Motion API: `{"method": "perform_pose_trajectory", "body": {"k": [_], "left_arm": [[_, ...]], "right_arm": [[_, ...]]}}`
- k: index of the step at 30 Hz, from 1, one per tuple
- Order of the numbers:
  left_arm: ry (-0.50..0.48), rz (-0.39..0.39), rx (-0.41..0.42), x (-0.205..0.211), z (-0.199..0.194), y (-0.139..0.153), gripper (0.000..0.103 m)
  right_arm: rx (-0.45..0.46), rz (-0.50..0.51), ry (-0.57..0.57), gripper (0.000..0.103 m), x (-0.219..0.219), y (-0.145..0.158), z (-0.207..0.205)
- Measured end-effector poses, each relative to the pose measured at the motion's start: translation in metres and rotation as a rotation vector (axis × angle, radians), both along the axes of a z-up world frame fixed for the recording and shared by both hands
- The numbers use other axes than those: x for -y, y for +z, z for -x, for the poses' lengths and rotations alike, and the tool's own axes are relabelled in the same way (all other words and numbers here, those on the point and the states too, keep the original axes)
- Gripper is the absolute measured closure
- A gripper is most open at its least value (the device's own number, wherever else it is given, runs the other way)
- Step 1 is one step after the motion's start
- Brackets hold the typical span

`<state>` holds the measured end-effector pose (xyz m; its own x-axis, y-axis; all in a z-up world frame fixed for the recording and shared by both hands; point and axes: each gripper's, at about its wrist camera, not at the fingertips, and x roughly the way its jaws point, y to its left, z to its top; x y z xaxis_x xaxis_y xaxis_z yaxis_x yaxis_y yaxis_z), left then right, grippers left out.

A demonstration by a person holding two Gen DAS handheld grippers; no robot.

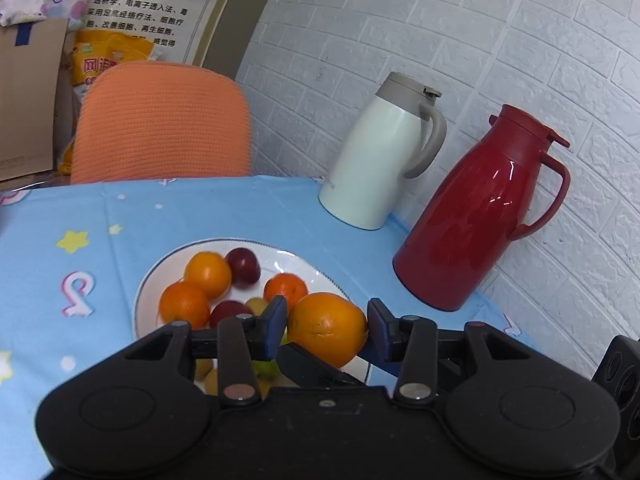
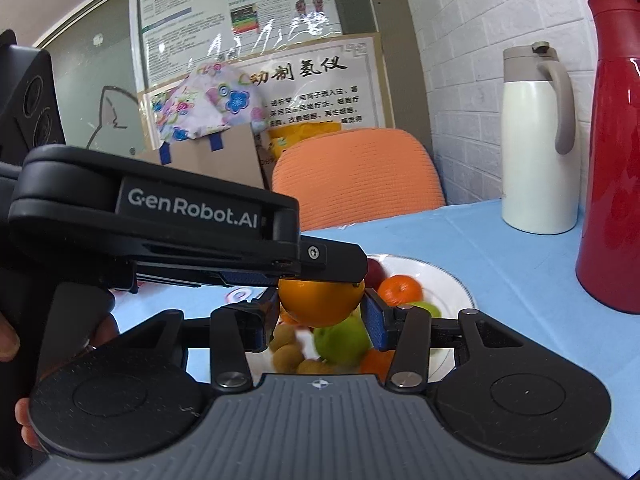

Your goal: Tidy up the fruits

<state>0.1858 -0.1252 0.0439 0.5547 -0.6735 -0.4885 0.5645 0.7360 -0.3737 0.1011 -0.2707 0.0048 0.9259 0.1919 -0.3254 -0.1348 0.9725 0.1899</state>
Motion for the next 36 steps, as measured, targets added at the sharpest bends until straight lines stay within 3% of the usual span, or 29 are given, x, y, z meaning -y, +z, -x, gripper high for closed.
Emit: {"method": "perform_pose_trajectory", "body": {"k": [18, 20, 22, 31, 36], "left_arm": [[-0.005, -0.019, -0.016, 0.017, -0.04, -0.018, 0.0], [0.009, -0.012, -0.005, 0.014, -0.037, -0.016, 0.0], [0.035, 0.001, 0.012, 0.01, -0.032, -0.014, 0.0], [0.149, -0.022, 0.086, -0.014, 0.005, 0.0, 0.0], [0.206, -0.047, 0.094, -0.028, 0.039, 0.002, 0.0]], "right_arm": [[-0.06, -0.031, -0.045, 0.023, 0.012, -0.017, -0.038], [-0.055, -0.03, -0.04, 0.018, 0.013, -0.016, -0.036], [-0.046, -0.03, -0.035, 0.0, 0.013, -0.015, -0.033], [-0.021, -0.011, -0.055, 0.0, 0.018, -0.015, 0.001], [-0.063, 0.02, -0.093, 0.0, 0.024, -0.012, 0.026]]}}
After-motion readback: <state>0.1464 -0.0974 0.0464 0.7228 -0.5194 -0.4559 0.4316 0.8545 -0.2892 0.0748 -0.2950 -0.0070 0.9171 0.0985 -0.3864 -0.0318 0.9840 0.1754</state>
